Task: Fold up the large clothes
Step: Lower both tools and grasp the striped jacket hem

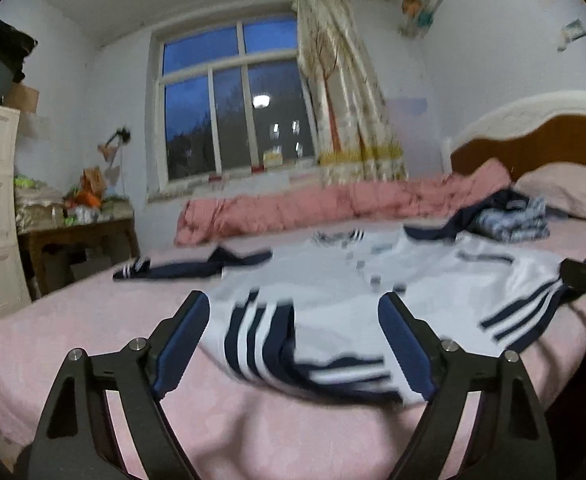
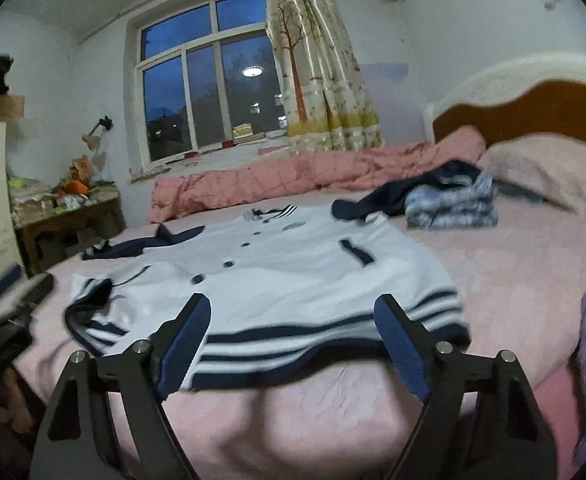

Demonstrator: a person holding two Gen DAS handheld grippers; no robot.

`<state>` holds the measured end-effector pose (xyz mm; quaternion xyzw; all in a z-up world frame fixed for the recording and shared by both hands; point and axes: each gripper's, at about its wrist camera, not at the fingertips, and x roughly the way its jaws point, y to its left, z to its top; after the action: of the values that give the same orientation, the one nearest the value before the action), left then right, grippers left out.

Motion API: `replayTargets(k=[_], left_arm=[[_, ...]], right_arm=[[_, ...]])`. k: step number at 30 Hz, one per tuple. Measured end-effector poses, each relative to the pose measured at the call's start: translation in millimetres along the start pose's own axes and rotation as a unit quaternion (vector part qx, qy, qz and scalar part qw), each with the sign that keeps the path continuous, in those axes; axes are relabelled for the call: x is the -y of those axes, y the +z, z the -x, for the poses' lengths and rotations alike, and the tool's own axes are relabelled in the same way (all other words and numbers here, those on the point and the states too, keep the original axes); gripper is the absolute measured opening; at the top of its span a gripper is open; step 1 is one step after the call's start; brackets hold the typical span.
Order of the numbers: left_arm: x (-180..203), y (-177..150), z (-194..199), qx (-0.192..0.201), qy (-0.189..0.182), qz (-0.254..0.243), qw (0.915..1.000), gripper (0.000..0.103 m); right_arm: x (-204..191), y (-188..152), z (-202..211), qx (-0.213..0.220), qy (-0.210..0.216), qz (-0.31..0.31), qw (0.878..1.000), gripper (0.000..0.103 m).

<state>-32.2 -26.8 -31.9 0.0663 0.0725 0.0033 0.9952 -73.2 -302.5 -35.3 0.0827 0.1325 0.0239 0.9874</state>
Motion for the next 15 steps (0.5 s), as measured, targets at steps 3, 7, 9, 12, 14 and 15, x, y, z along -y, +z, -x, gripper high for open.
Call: replayTargets(k=[3,7,9,12,14,15], left_arm=[[1.2,-13.4,-13.2,-0.049,0.002,0.011,0.9987,0.083],[1.5,-19.3,-39.3,-0.114,-0.01,0.032,0.9929,0.08],[-1.7,-21.8,-55.8,-0.163,-0.032,0.054,0.9847,0.08],[-12.8,-27.8,-69.5,-0.194,-0.033,0.094,0.976,0.08],[-20.9,-31.7,-77.7,-0.204,-0.033,0.116,0.9715,0.08],[-24.5,-32.6,-81.0,-0.206,-0.03,0.124,0.9703,0.08]], right_arm=[[-2.1,-15.9,0.6,-0.034,0.023,-0.031,0.999,0.085],[-6.5,-30.0,-15.6,-0.078,0.028,-0.034,0.996,0.077],[-2.9,-28.9,-25.2,-0.09,0.024,-0.042,0.995,0.076],[7.6,-23.1,-41.7,-0.113,0.0,-0.054,0.992,0.068],[18.2,-19.7,-50.9,-0.123,-0.007,-0.066,0.99,0.062],[22.9,-18.1,-55.5,-0.131,-0.015,-0.07,0.989,0.056]])
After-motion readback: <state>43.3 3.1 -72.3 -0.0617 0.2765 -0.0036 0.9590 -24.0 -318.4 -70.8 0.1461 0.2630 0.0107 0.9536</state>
